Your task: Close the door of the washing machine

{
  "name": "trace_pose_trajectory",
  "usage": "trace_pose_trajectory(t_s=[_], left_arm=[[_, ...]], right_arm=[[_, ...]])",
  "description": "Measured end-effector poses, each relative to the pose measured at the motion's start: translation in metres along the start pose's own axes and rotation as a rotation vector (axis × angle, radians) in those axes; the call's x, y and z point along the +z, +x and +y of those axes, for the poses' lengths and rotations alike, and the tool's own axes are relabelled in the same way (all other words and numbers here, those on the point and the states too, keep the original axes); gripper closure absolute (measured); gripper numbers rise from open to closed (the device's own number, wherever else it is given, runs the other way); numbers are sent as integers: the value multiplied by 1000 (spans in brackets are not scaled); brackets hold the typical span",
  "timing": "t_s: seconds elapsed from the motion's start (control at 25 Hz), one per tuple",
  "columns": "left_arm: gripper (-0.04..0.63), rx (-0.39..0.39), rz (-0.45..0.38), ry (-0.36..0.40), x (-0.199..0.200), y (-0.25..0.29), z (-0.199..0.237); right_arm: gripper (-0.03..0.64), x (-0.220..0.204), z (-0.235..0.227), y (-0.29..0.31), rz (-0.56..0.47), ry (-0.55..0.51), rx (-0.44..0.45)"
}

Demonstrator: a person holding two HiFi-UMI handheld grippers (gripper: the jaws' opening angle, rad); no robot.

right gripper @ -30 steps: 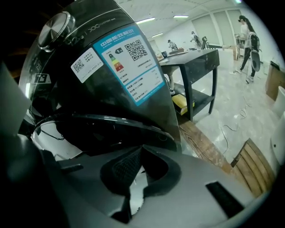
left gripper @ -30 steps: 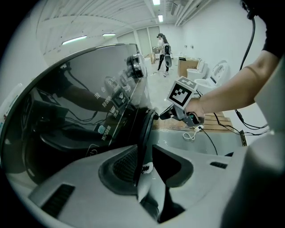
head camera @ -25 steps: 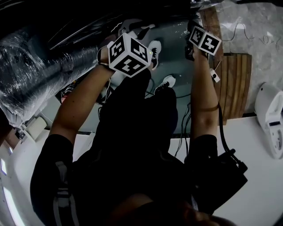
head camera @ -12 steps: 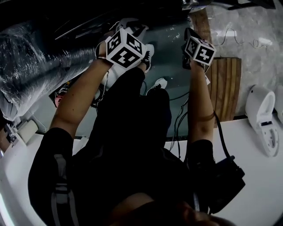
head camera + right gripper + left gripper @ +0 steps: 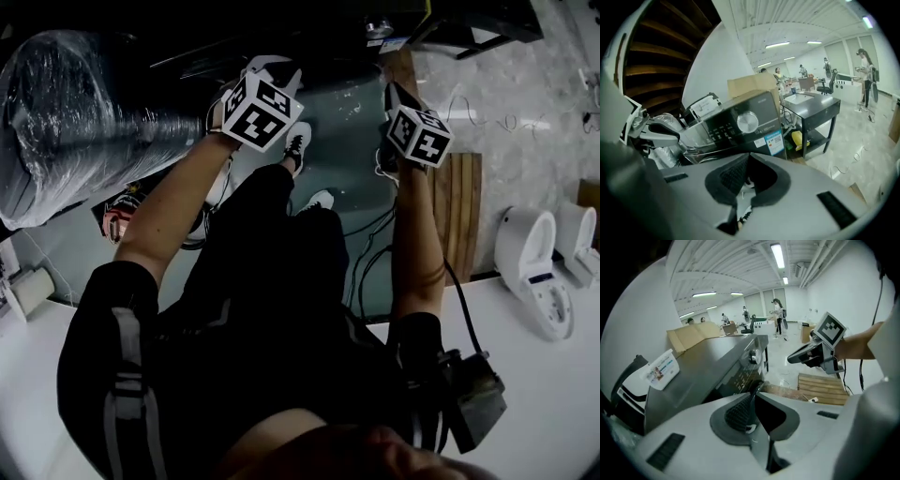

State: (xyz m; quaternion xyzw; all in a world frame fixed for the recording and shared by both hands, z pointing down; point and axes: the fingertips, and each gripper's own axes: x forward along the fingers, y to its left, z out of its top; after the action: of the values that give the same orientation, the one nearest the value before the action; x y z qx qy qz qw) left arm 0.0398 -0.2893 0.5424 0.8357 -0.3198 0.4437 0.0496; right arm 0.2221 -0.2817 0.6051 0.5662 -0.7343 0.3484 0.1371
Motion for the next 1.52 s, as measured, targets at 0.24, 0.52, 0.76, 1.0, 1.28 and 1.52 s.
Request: trace_pose_trajectory(t_s=[0.24,0.52,0.76,1.0,1.28,1.52], left_arm=[[584,61,-156,-144,22,-62,1],[591,120,-320,-300,24,-138,11],[591,144,-404,-385,17,-200,34],[591,96,-463,-485,4,-236,60],[591,106,-533,-364,0,-283,88],[591,104,-612,-308,3,-329,111]], right_arm=[[612,42,44,-66,-71,-105,57],[614,81,88,-128,-153,-185,96],[614,103,119,-159,-211,-229,101],[614,123,156,-184,-257,-273,68],[614,151,213,-220,-352,-289,47],[614,175,256,-254,-436,-310,15]])
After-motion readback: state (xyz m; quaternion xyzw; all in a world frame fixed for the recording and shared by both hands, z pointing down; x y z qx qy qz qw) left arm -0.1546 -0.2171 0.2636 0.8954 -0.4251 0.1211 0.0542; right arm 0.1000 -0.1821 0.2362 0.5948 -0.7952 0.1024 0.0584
